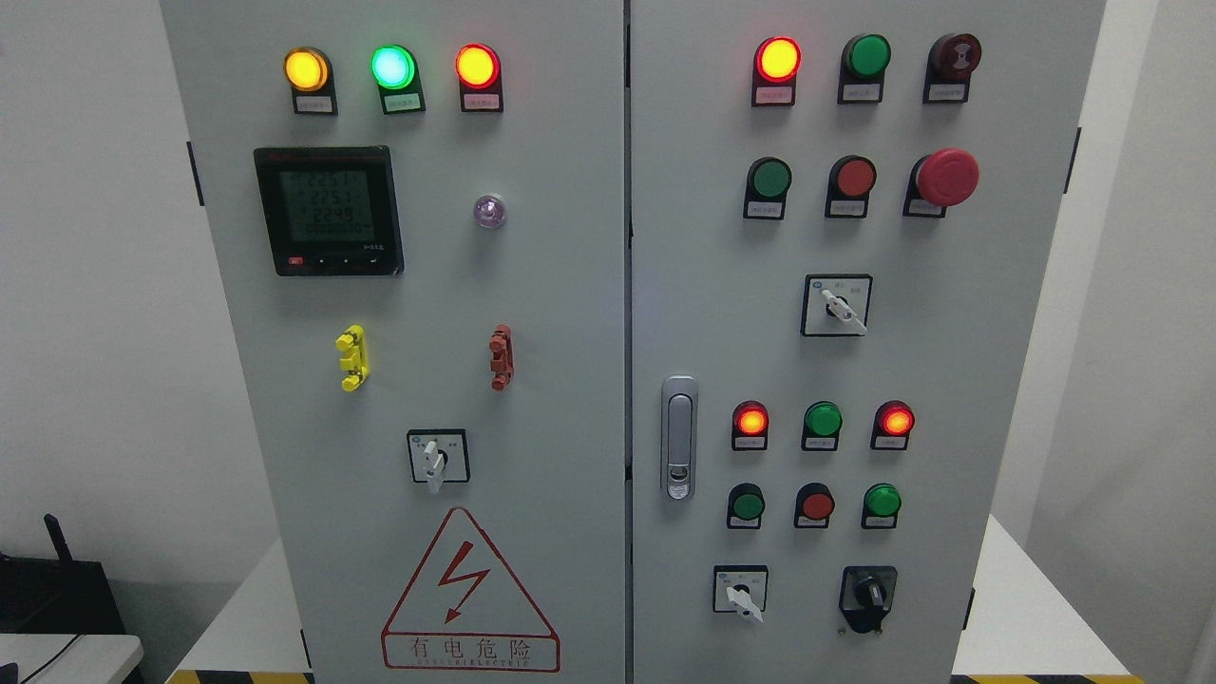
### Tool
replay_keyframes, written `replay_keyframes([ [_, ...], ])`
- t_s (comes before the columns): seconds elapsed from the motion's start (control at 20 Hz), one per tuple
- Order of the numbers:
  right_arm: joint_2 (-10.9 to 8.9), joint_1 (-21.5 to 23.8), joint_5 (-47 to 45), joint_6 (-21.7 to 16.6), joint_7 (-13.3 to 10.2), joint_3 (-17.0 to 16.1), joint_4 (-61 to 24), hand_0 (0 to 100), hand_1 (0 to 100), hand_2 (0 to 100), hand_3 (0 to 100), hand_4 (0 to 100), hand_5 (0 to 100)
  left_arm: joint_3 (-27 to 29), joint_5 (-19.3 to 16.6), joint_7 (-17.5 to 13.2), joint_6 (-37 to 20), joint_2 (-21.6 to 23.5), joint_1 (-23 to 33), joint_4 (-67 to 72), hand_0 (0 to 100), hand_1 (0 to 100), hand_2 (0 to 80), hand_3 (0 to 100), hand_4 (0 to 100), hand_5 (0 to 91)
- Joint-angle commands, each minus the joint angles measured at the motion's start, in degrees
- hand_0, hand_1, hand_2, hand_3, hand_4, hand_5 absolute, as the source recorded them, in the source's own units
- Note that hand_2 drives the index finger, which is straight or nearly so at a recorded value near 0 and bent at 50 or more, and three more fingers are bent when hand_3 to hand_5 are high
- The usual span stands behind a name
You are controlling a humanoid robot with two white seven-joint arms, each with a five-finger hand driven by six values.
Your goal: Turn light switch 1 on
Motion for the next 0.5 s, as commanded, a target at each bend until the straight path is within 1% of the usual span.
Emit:
replay_keyframes([
  [0.0,0.00,0.00,-1.49,0.03,0.04,1.14,0.00,12,39,0,0,0,0,14.85,0.04,0.25,-8.48,-0.70,2.23,-13.94,43,6,0.0,1,14,0.0],
  [0.05,0.00,0.00,-1.49,0.03,0.04,1.14,0.00,12,39,0,0,0,0,16.78,0.04,0.34,-10.52,-0.70,2.23,-15.52,43,6,0.0,5,18,0.0],
  [0.1,0.00,0.00,-1.49,0.03,0.04,1.06,0.00,12,39,0,0,0,0,18.54,0.21,0.34,-11.41,-0.70,2.40,-17.53,43,6,0.0,7,19,0.0],
  [0.2,0.00,0.00,-1.49,0.03,0.04,1.14,0.00,12,39,0,0,0,0,20.22,0.74,0.43,-13.86,-0.79,2.93,-21.75,43,8,0.0,15,26,0.0],
  [0.25,0.00,0.00,-1.49,0.03,0.04,1.14,0.00,12,39,0,0,0,0,20.40,1.70,0.43,-17.01,-0.70,3.54,-23.69,44,9,0.0,17,29,0.0],
  [0.35,0.00,0.00,-1.49,0.03,0.04,1.14,0.00,12,39,0,0,0,0,20.84,5.03,0.34,-23.08,-0.62,4.34,-27.73,45,10,0.0,25,39,4.2],
  [0.4,0.00,0.00,-1.49,0.03,0.04,1.06,0.00,12,39,0,0,0,0,21.45,6.27,0.17,-24.76,-0.53,4.43,-30.18,46,10,1.2,27,41,5.1],
  [0.45,0.00,0.00,-1.49,0.03,0.04,1.14,0.00,12,39,0,0,0,0,21.98,7.06,-0.18,-25.30,-0.09,4.43,-32.82,46,9,3.2,31,45,7.5],
])
